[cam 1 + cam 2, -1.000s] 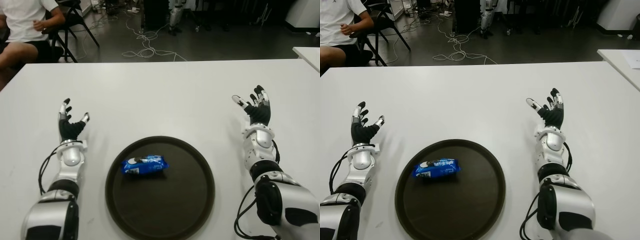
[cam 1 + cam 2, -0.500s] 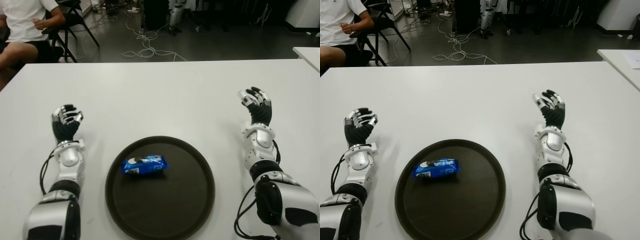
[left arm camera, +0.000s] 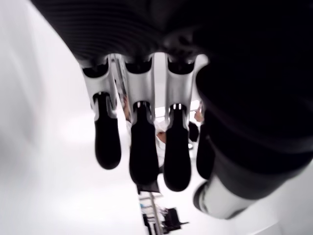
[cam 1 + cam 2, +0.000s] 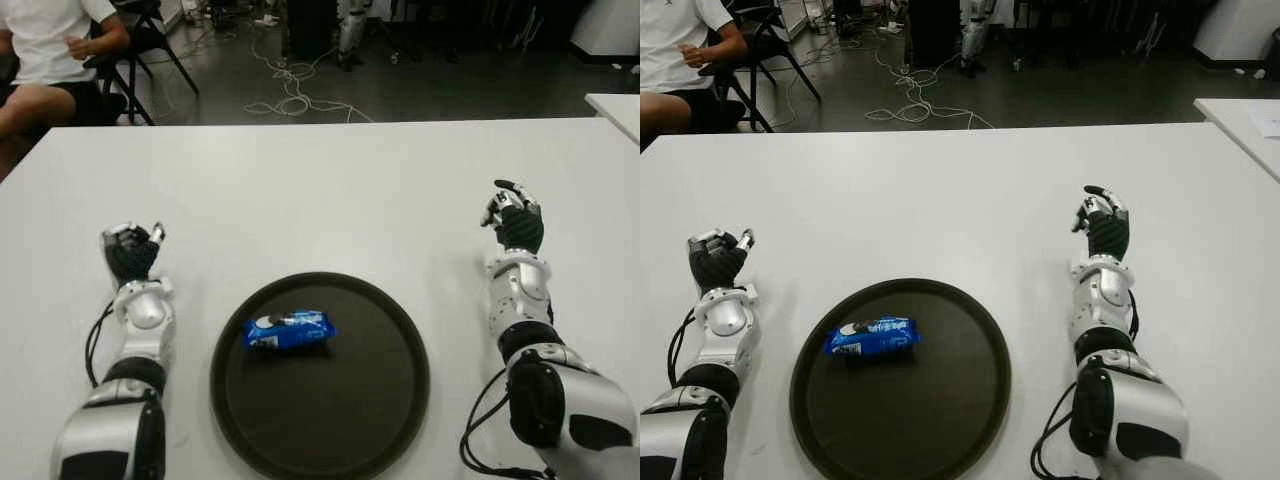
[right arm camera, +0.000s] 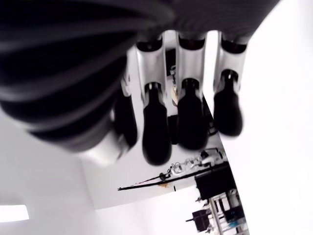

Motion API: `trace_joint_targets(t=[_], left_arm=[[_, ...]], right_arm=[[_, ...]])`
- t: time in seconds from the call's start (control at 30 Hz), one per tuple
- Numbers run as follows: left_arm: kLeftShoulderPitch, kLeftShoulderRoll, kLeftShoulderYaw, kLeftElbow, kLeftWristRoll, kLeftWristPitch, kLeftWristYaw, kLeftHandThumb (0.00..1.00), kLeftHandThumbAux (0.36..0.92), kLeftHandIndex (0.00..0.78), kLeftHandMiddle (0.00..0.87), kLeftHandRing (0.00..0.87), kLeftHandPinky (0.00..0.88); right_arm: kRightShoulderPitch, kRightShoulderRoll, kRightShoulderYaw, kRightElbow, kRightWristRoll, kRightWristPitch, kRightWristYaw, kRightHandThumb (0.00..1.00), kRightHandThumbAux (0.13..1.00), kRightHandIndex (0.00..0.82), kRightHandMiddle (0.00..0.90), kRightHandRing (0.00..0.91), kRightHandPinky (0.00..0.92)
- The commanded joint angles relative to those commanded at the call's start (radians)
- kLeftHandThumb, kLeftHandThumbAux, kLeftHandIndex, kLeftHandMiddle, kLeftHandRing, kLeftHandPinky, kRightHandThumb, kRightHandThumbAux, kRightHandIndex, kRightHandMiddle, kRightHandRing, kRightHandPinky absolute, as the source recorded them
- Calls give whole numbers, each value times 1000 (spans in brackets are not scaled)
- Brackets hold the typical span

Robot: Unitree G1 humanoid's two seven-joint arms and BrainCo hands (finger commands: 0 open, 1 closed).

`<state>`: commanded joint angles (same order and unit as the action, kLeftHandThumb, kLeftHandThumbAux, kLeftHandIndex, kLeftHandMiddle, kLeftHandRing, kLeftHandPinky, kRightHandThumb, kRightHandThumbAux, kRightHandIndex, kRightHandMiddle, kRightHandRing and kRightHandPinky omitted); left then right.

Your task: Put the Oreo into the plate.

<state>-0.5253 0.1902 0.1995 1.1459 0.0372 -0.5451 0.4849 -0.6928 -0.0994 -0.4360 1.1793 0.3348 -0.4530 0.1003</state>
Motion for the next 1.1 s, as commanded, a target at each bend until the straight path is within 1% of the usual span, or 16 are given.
trace_joint_targets(t=[0.23, 0.6, 1.1], left_arm=[[4, -9, 20, -14, -36, -6, -48, 389, 821, 771, 857, 855, 849], [6, -18, 52, -32, -78, -3, -97, 404, 821, 778, 866, 867, 862], [5, -17, 66, -35, -80, 12, -116, 419, 821, 767, 862, 863, 857]], right_arm=[[1, 0, -1, -5, 0, 4, 4, 701, 724, 438, 820, 827, 823], [-4, 5, -16, -7, 10, 17, 2, 702, 723, 439, 821, 825, 820], [-2, 10, -15, -14, 2, 11, 2, 702, 722, 439, 830, 831, 823]])
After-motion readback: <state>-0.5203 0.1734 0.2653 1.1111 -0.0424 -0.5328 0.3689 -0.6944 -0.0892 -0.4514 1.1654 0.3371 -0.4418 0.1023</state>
